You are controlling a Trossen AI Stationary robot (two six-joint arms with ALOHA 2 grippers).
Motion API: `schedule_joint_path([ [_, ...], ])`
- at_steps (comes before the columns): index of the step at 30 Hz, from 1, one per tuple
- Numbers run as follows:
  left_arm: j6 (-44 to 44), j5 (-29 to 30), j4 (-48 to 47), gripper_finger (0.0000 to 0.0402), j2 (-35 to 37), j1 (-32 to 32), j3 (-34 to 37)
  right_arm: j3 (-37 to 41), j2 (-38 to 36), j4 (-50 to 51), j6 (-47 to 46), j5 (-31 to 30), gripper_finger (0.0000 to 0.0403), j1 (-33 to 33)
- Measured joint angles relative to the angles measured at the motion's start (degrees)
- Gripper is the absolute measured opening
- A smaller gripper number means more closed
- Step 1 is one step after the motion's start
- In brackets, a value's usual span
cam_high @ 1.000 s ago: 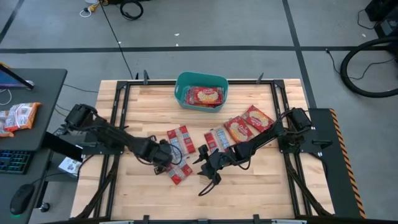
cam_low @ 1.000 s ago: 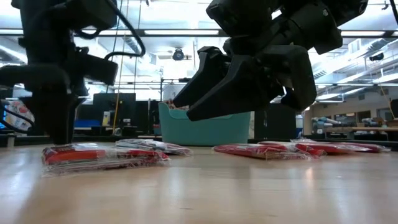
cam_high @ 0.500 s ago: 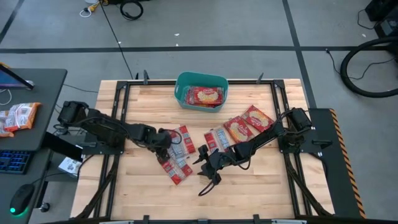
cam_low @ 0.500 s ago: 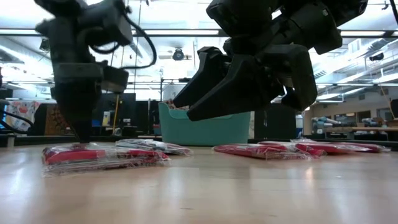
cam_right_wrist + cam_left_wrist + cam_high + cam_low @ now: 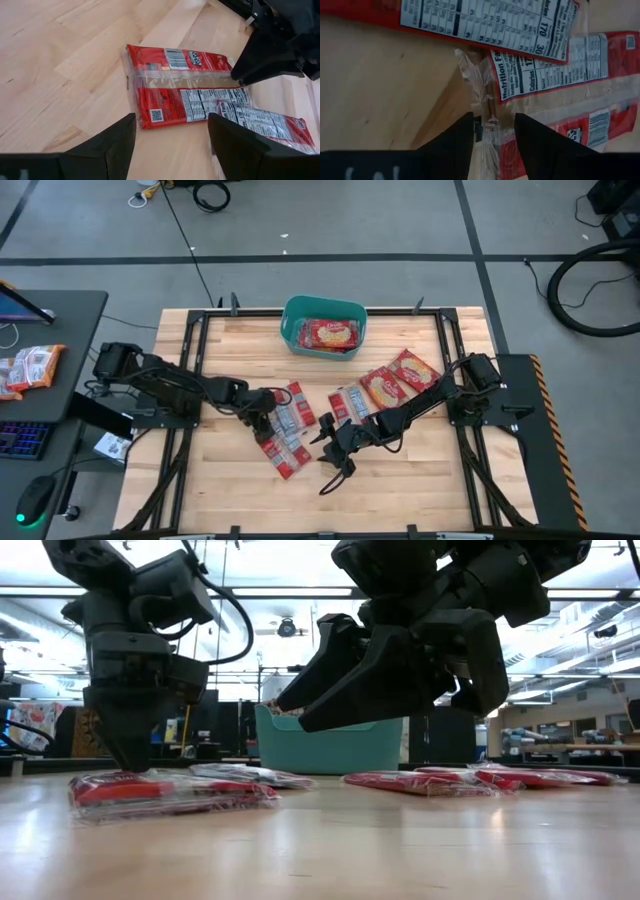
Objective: Sort popcorn bags into baskets
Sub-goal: Put the red popcorn bag into the green bin
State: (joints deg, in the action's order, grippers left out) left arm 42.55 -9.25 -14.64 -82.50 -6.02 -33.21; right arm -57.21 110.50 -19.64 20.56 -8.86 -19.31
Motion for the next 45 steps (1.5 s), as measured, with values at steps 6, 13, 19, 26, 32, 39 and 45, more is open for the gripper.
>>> schedule_joint_path([
  [6, -0.8, 1.5, 0.1, 0.0089, 0.0, 0.0, 0.0, 0.0, 0.0, 0.0, 0.0, -0.4, 0.0252, 0.0],
  [13, -0.6, 2.4, 0.2, 0.0009, 0.0, -0.7, 0.0, 0.0, 0.0, 0.0, 0.1, -0.5, 0.0252, 0.0],
  [19, -0.2, 1.3, 0.5, 0.0004, 0.5, -1.4, -1.1, 0.0, 0.0, 0.0, 0.1, -0.6, 0.0252, 0.0],
  [26, -6.2, 3.0, -5.0, 0.0002, 2.5, -3.3, -7.3, -5.8, 0.0, 10.0, -2.9, -2.6, 0.0252, 0.7],
  [32, -11.5, 9.4, -12.5, 0.0001, 2.9, -5.7, -14.0, -9.6, -0.1, 11.8, -14.7, 10.7, 0.0252, 5.9],
  [39, -12.7, 14.2, -16.0, 0.0001, 2.8, -7.6, -17.9, -9.5, -0.1, 13.9, -25.3, 14.0, 0.0252, 10.7],
  [45, -13.3, 16.0, -15.8, 0.0001, 2.8, -7.8, -18.6, -7.5, 0.0, 11.4, -30.6, 20.4, 0.0252, 12.9],
])
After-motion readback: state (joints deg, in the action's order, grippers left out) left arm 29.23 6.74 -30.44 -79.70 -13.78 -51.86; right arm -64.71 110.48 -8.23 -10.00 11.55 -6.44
